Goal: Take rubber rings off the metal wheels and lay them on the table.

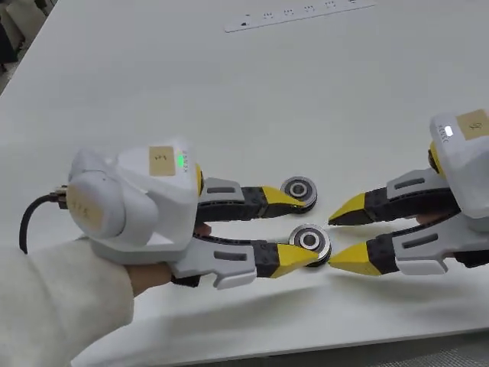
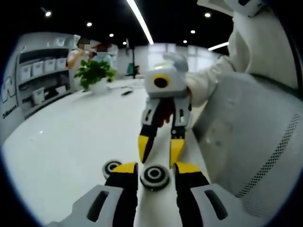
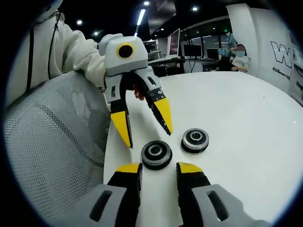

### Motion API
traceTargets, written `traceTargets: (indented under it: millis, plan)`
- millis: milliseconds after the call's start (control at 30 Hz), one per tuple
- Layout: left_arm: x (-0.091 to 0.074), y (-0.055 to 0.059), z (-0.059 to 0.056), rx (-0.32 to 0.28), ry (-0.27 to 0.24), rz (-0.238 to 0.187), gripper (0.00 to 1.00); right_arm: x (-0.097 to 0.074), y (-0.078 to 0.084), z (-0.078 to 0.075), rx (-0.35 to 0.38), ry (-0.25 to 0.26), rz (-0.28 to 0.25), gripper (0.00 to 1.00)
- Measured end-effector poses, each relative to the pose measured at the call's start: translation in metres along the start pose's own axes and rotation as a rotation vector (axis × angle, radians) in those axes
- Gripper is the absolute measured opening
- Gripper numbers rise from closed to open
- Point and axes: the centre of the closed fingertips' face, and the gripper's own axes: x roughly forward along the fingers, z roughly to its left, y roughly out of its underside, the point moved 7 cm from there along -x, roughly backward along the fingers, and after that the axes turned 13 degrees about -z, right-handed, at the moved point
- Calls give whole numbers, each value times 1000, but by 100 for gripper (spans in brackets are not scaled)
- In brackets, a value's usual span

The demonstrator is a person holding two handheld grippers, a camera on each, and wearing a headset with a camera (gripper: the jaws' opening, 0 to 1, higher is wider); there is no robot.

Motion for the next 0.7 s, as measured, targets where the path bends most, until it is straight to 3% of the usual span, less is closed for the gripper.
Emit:
traceTargets:
  millis: [200, 500, 700]
  plan:
    - [4, 8, 1, 19, -5, 35, 23, 3, 1, 0, 2, -13, -5, 25]
    - [5, 15, -1, 30, -8, 60, 20, 5, 1, 0, 4, -15, -17, 25]
    - [5, 16, -1, 13, -20, 45, 17, 7, 2, 0, 3, -15, -19, 24]
